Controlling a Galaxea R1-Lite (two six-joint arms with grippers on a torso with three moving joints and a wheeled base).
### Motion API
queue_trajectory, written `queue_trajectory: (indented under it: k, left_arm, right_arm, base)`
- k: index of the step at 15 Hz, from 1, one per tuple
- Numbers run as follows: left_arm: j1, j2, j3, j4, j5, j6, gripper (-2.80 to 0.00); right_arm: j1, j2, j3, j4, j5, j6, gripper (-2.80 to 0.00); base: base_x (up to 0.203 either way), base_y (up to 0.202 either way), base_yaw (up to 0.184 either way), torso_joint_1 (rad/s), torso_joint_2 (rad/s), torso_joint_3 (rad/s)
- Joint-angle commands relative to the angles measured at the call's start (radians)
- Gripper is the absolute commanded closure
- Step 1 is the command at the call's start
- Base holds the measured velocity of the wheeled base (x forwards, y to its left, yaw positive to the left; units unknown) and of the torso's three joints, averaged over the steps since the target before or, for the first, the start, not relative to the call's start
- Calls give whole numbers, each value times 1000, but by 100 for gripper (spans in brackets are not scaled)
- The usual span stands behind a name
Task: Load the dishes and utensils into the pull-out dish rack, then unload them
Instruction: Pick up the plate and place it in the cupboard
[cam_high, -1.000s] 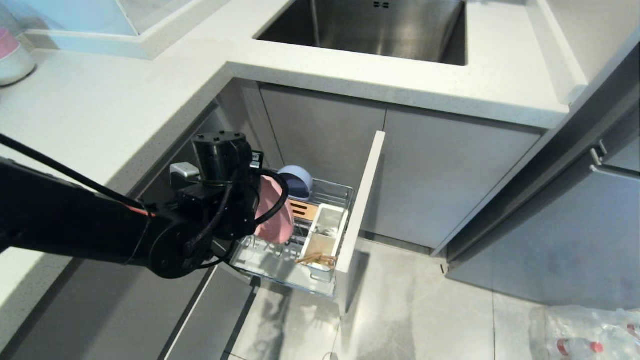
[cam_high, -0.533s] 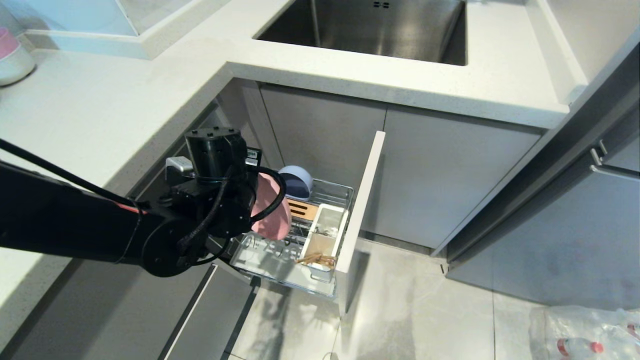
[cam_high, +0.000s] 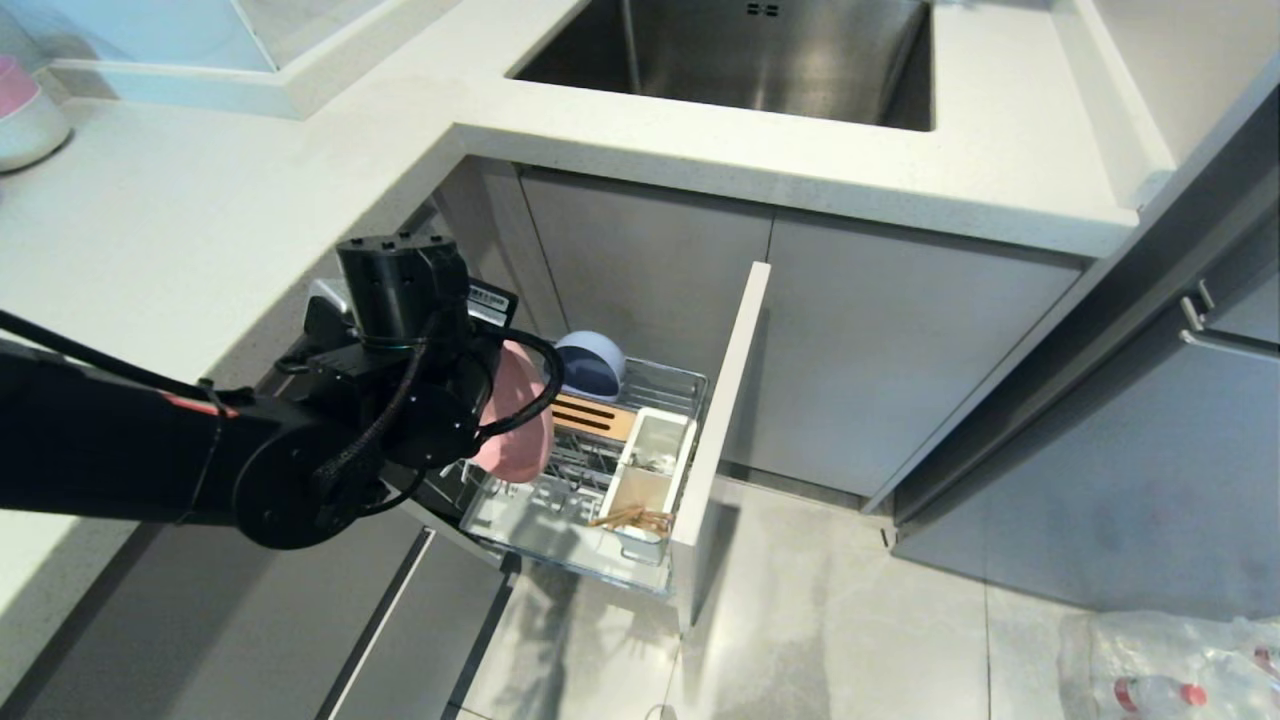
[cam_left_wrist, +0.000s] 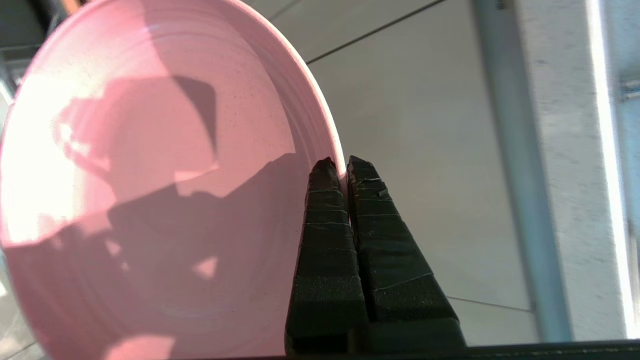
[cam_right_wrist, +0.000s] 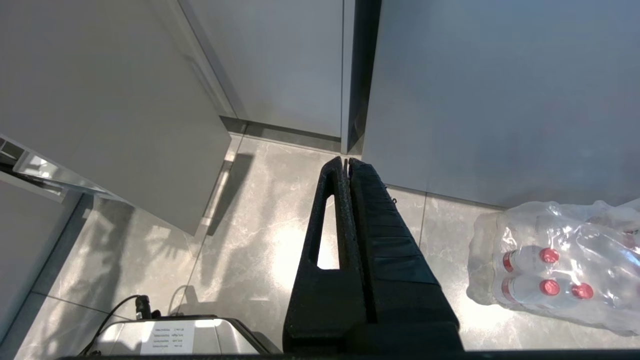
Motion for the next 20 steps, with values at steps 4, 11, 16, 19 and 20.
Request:
queue_trajectory:
  k: [4,11,16,19,20]
  left_arm:
    - [-6,-16,-6,-9,6,-3,0]
    - [-16,-18,-17,-13,4,-152,0]
    - [-10,2,-14,-14,2,-267,0]
    - [-8,31,-12,-13,1,-323,0]
    - [-6,39,-12,-13,-8,-346,0]
  right_arm:
    - [0,2,0,0,0,0,0]
    - [0,2,0,0,0,0,0]
    - [0,2,0,0,0,0,0]
    - [0,2,0,0,0,0,0]
    - [0,2,0,0,0,0,0]
  base:
    - [0,0,0,0,0,0]
    - [0,0,0,0,0,0]
    - [0,0,0,0,0,0]
    - [0,0,0,0,0,0]
    - [0,0,0,0,0,0]
